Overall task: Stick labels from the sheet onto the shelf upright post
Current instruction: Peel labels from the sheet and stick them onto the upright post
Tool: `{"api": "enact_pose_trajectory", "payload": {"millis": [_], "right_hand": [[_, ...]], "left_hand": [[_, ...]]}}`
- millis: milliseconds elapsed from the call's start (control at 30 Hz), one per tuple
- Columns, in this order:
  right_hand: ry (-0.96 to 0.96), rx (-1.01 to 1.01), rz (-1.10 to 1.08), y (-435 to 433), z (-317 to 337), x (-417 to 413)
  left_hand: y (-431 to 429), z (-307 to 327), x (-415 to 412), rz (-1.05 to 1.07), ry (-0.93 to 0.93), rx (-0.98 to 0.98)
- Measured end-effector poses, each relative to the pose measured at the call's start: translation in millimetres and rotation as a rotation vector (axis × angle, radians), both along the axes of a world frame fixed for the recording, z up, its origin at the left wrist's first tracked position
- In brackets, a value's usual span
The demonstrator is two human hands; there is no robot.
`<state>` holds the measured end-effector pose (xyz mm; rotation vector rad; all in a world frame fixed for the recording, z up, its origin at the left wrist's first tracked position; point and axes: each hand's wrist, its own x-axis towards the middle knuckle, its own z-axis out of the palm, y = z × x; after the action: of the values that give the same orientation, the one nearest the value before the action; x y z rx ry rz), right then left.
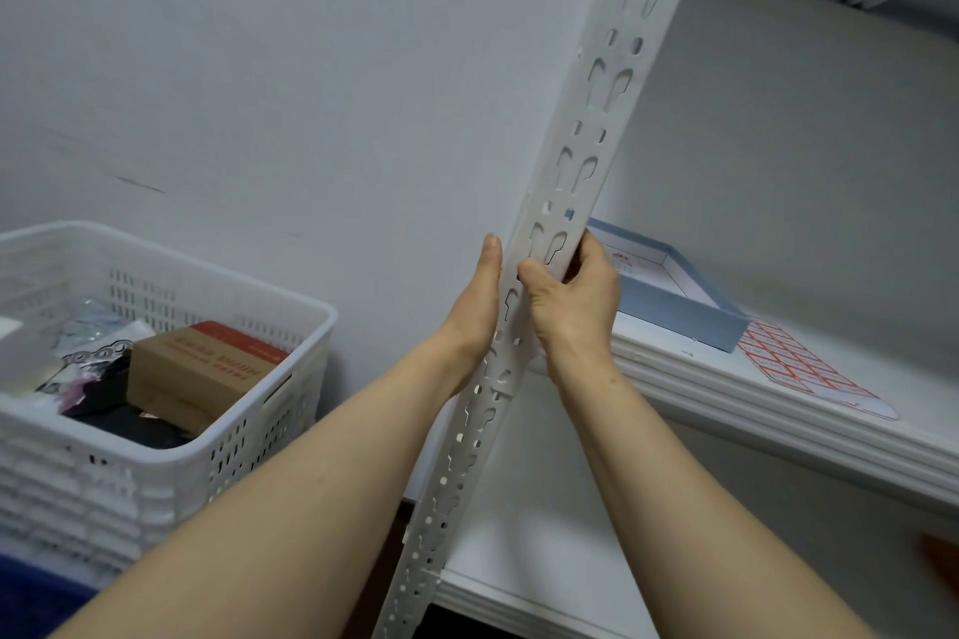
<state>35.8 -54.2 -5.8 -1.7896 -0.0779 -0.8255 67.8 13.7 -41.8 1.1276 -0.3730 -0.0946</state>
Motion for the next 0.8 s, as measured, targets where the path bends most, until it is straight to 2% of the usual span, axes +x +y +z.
{"api": "enact_pose_trajectory", "payload": {"millis": [800], "right_hand": [[0.005, -0.035, 0.026, -6.3, -0.4, -0.2]], "left_hand": [[0.4, 0.5, -0.8, -0.021, 0.014, -0.02]]}}
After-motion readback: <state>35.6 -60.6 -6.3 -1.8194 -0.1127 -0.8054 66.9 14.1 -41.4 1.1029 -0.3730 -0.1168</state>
